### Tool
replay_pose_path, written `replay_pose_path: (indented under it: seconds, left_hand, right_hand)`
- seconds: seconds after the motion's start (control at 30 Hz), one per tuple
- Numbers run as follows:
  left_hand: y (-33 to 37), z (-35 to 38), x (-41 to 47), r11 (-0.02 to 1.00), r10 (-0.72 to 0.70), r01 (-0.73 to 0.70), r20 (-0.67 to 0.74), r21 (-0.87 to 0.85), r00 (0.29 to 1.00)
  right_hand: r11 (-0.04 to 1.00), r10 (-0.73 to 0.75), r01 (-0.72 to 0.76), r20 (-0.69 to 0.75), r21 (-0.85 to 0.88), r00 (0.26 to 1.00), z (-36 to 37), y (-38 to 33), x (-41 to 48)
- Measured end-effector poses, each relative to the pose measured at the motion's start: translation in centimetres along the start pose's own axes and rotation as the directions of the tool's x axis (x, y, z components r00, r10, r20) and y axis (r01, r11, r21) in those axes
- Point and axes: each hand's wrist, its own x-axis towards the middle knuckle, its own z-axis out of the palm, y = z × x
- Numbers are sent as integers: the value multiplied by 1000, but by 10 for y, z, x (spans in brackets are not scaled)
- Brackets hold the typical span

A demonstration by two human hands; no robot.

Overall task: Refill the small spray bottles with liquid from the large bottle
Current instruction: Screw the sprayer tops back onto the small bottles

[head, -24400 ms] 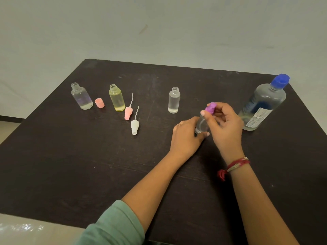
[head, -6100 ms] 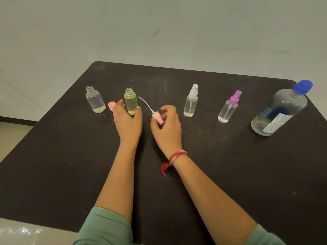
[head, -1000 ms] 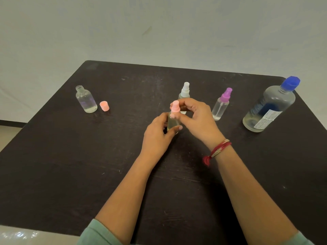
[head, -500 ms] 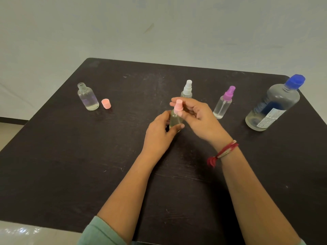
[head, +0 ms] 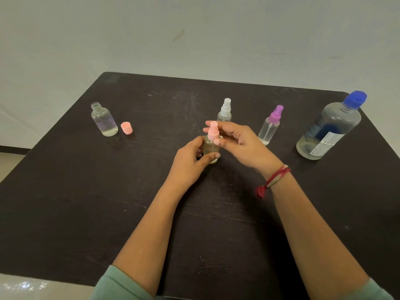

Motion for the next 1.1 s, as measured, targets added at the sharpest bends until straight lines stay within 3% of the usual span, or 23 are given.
replay_pose_path:
  seconds: [0.1, 0.23, 0.33, 0.4, 0.5, 0.57, 0.67, 0.83, 0.9, 0.97, 1.1]
  left_hand:
    - [1, 3, -3, 1000, 15, -14, -15, 20, 1000]
    - [5, 6, -6, 998, 29, -25, -86, 53, 996]
    - [5, 4, -6, 996, 35, -28, -86, 82, 996]
    - [6, -1, -5, 998, 26, -24, -34, 59, 999]
    - [3, -12, 1, 1000, 2, 0, 121, -16, 993]
    - [-2, -16, 4, 999, 7, 1, 183, -45, 983]
    - [-2, -13, 2, 999, 8, -3, 159, -34, 987]
    - [6, 6, -6, 986, 55, -44, -63, 159, 997]
    - [8, 7, -7, 979, 67, -51, -75, 198, 995]
    - [6, 0, -3, 987, 33, -31, -6, 155, 999]
    - [-1, -15, 4, 1000, 3, -1, 172, -15, 985]
  right_hand:
    - [995, -2, 12, -88, 103, 996, 5, 1, -2]
    - [978, 82, -7, -353, 211, 932, 26, -1, -6]
    - [998, 48, -16, -516, 67, 855, 52, -7, -11]
    - [999, 32, -28, -456, 15, 889, 47, -7, -9]
    - [997, 41, -29, -167, 73, 985, 22, -1, -5]
    - [997, 25, -22, -48, 69, 999, 14, 2, -5]
    - [995, -13, 23, -109, 92, 994, 15, 5, -5]
    - [986, 28, 31, -355, 161, 934, 38, 10, -7]
    - [992, 34, 18, -416, 121, 909, 45, 8, -9]
    - [996, 19, 15, -380, 86, 925, 42, 6, -8]
    - [999, 29, -34, -130, -40, 991, 19, -2, -5]
